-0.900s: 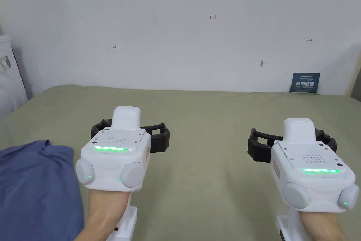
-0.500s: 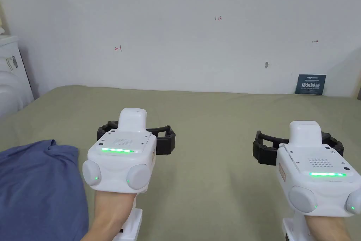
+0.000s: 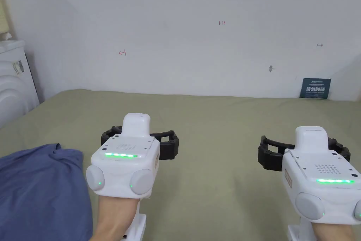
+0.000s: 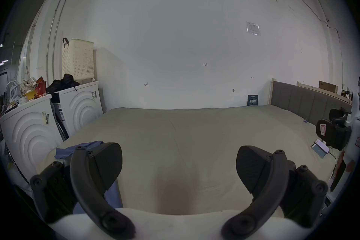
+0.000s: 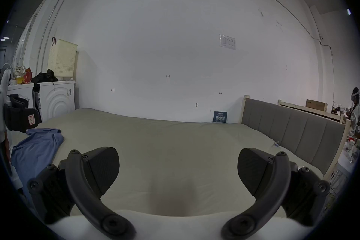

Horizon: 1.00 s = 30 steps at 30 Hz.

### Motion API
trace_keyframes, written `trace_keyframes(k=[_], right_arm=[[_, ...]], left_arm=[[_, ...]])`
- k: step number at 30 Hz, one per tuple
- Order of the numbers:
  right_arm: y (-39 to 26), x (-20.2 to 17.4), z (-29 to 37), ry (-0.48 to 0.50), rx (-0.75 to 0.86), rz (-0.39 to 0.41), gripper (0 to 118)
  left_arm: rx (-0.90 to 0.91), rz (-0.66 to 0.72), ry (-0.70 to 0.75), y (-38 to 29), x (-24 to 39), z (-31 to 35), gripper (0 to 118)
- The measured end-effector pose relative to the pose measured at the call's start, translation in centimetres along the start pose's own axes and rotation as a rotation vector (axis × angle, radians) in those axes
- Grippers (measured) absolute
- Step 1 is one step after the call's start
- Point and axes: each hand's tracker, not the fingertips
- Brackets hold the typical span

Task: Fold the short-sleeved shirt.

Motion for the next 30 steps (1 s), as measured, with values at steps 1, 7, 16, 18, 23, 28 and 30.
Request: trace_keyframes(k=[1, 7, 16, 18, 23, 28, 30], right_arm=[[0.03, -0.01, 0.01, -0.001, 0.001, 0.002, 118], [0.1, -0.14, -0.04, -0.001, 0.0, 0.0, 118], [-0.11, -0.04, -0.01, 0.0, -0.006, -0.003, 118], [-0.1, -0.05, 0.0, -0.002, -0.005, 0.001, 118], [0.02, -0.13, 0.01, 0.002, 0.0, 0.005, 118], [0.04, -0.05, -0.02, 0.004, 0.003, 0.004, 118], [-0.02, -0.03, 0.03, 0.007, 0.006, 0.005, 118]], left_arm=[[0.0, -0.001, -0.001, -0.01, -0.03, -0.11, 118], [0.005, 0.003, 0.001, 0.05, -0.04, -0.12, 118], [0.001, -0.002, 0.002, -0.01, 0.0, -0.18, 118], [0.001, -0.001, 0.002, -0.06, -0.08, -0.36, 118], [0.01, -0.002, -0.004, 0.08, 0.08, -0.29, 118], [0.012, -0.011, -0.003, -0.09, 0.14, -0.64, 118], [0.01, -0.008, 0.0, 0.01, 0.29, -0.24, 118]])
